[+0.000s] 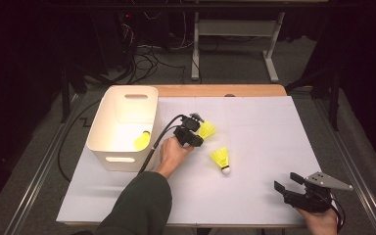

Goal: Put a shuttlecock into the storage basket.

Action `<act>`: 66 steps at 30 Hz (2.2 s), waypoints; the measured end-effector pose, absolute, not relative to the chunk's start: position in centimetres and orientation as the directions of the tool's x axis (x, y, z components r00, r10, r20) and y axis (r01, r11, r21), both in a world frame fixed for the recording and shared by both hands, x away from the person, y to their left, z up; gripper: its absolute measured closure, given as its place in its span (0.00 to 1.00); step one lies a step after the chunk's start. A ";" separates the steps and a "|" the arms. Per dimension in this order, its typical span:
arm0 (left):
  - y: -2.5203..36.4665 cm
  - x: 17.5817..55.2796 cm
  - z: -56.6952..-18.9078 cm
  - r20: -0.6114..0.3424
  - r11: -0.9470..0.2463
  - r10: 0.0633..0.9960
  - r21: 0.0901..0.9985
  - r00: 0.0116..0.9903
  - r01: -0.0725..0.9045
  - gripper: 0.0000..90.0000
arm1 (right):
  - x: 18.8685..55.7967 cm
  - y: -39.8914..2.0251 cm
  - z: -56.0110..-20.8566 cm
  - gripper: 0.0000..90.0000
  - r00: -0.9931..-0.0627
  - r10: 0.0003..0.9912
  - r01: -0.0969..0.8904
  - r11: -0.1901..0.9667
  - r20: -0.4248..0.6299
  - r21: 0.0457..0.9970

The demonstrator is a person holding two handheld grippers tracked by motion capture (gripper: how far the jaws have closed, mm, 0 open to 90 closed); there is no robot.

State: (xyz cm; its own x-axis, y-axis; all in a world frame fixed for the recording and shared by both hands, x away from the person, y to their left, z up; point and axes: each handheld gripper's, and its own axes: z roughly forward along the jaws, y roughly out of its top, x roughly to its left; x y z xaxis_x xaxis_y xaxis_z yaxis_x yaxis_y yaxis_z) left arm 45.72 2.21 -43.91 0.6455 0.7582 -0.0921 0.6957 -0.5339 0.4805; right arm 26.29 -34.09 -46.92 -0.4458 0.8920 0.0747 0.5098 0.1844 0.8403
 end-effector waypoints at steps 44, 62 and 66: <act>3.9 44.0 -39.6 -0.075 -0.509 0.789 0.476 0.610 0.717 0.72 | 26.3 -34.1 -46.9 0.31 -0.443 0.893 0.510 0.182 0.076 0.841; 3.6 43.3 -37.6 -0.043 -0.528 0.788 0.467 0.614 0.710 0.72 | 26.3 -34.1 -46.9 0.31 -0.446 0.892 0.509 0.183 0.076 0.841; 3.6 43.3 -37.4 -0.044 -0.525 0.790 0.466 0.611 0.712 0.72 | 26.3 -34.1 -46.9 0.31 -0.446 0.892 0.509 0.182 0.077 0.841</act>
